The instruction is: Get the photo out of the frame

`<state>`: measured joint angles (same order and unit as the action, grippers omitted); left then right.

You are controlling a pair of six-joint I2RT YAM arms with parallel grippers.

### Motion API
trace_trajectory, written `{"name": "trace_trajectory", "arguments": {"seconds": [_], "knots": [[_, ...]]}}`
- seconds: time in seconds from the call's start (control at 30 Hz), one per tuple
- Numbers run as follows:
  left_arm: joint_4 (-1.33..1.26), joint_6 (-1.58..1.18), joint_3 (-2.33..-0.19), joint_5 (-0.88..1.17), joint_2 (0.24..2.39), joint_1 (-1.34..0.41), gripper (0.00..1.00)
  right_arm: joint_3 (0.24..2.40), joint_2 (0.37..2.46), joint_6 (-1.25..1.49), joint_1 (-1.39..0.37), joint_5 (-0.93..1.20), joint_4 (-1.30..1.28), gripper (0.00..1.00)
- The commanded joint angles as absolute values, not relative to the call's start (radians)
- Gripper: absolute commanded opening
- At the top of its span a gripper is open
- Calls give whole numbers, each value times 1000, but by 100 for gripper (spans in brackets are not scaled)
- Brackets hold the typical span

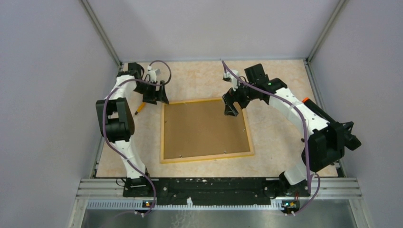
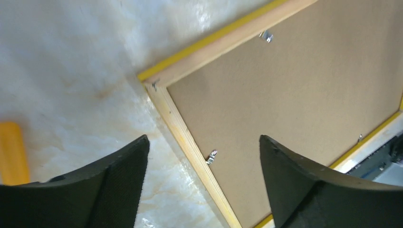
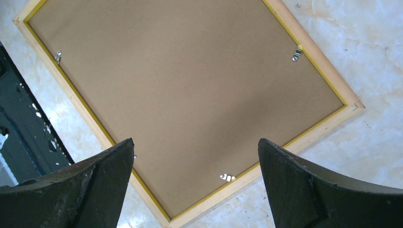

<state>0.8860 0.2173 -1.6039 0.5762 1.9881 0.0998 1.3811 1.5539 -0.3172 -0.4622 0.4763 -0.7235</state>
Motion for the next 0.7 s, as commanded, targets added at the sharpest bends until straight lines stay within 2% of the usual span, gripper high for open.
{"name": "trace_trajectory", "arguments": {"seconds": [0.0, 0.07, 0.17, 0.4, 0.67], "knots": [[880, 275, -1636, 462, 1865, 75, 99, 1410, 1573, -304, -455, 504, -688, 99], [833, 304, -1617, 363, 1805, 81, 99, 1417, 1573, -309, -456, 497, -688, 99], [828, 427, -1619, 349, 1767, 122, 99, 1425, 1572, -317, -453, 482, -688, 99], [1046, 671, -1744, 210, 1912, 157, 99, 1490, 1601, -317, -428, 474, -713, 99], [1153, 749, -1906, 15, 2117, 121, 82, 1465, 1587, -297, -417, 483, -715, 99]]}}
